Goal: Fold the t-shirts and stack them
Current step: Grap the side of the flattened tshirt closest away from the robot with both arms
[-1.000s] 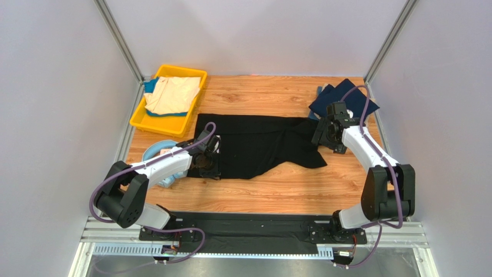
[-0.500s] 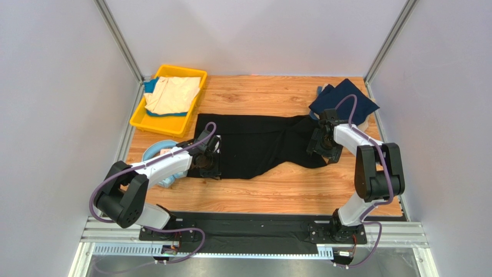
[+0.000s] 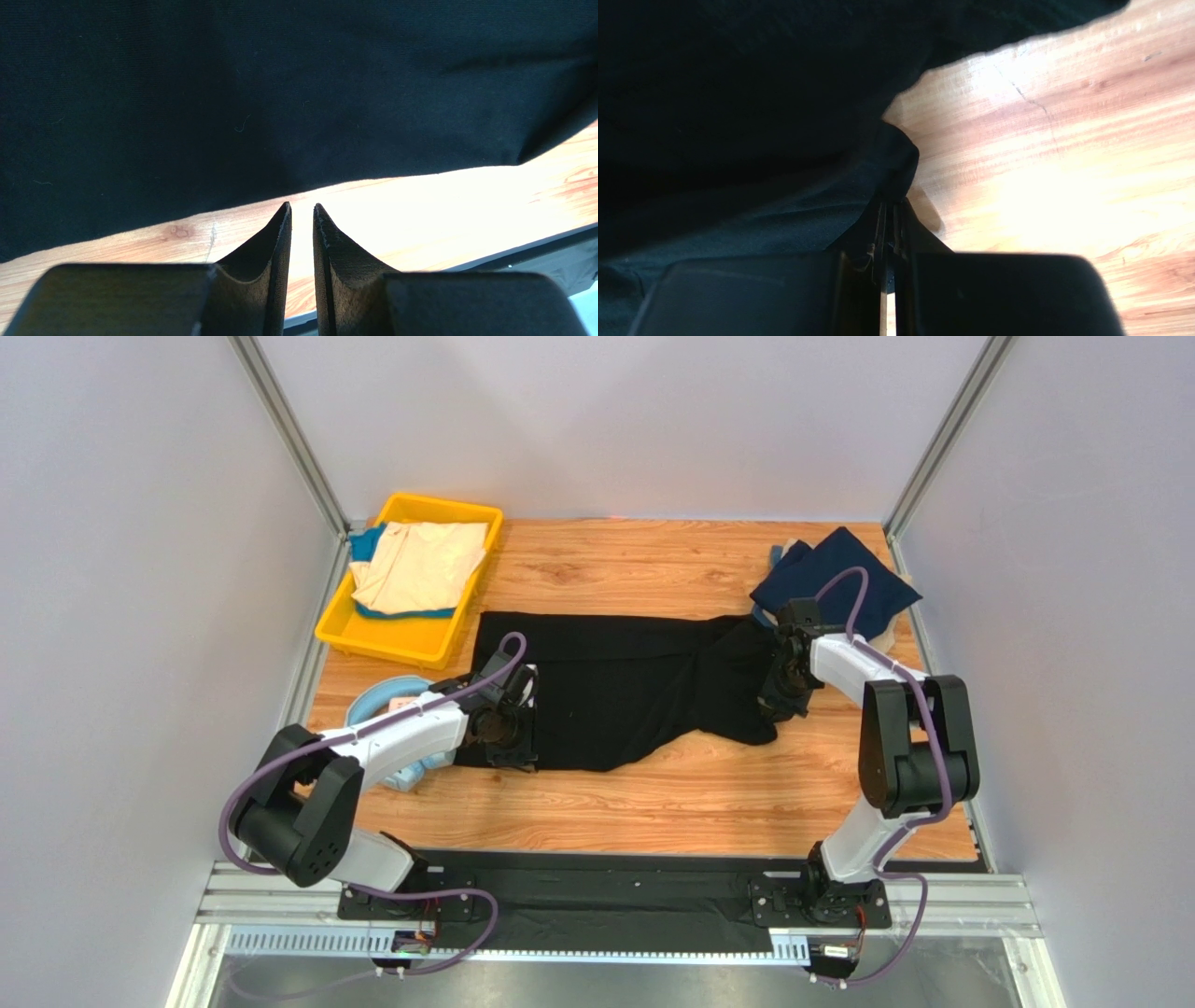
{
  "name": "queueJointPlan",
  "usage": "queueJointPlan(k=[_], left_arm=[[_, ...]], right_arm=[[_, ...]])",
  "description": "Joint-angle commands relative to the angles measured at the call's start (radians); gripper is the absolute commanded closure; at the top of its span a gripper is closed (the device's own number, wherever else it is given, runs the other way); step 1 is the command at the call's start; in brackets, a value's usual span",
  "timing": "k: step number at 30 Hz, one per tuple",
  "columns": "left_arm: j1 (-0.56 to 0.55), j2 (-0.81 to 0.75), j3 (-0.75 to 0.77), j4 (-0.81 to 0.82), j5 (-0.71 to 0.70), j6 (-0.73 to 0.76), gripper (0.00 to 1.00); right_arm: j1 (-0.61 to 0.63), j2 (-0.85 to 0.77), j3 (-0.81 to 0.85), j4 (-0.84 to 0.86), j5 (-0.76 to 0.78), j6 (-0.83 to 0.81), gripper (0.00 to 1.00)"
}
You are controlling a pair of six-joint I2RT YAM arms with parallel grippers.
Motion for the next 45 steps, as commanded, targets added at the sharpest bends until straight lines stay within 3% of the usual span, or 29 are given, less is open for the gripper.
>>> queueJointPlan(k=[1,4,8,14,18,24,33,37,45], left_arm=[[-0.012,0.027,0.014,0.026,0.013,0.011,0.76],[-0.015,0.042,0.026,0.024,0.001,0.011,0.76],[-0.016,0.053,0.051,-0.032,-0.125,-0.013,0.68],[-0.013,-0.01,0.062,-0.057,-0.251,-0.032,0.66],[-0.012,-0.041,0.104,-0.112,-0.317,-0.041,0.61],[0.007,-0.004,0.145,-0.224,-0.406,-0.01,0.6],[0.062,0.074,0.109,-0.216,-0.449,-0.024,0.53],[0.067,0.079,0.083,-0.223,-0.493,-0.045,0.44],[0.073,0.076,0.016,-0.194,-0.443,-0.075,0.44]], right_arm=[[-0.001,-0.097,-0.061,-0.042,-0.024,0.019,1.0],[0.002,-0.209,-0.074,-0.088,-0.034,0.025,1.0],[0.004,-0.359,-0.063,-0.157,-0.034,0.025,1.0],[0.004,-0.55,0.004,-0.269,-0.036,0.018,1.0],[0.002,-0.585,0.027,-0.321,-0.082,0.013,1.0],[0.004,-0.622,-0.012,-0.326,-0.1,0.002,1.0],[0.004,-0.637,-0.011,-0.323,-0.146,-0.03,1.0],[0.001,-0.654,0.0,-0.33,-0.136,-0.039,1.0],[-0.002,-0.65,0.0,-0.324,-0.177,-0.04,1.0]])
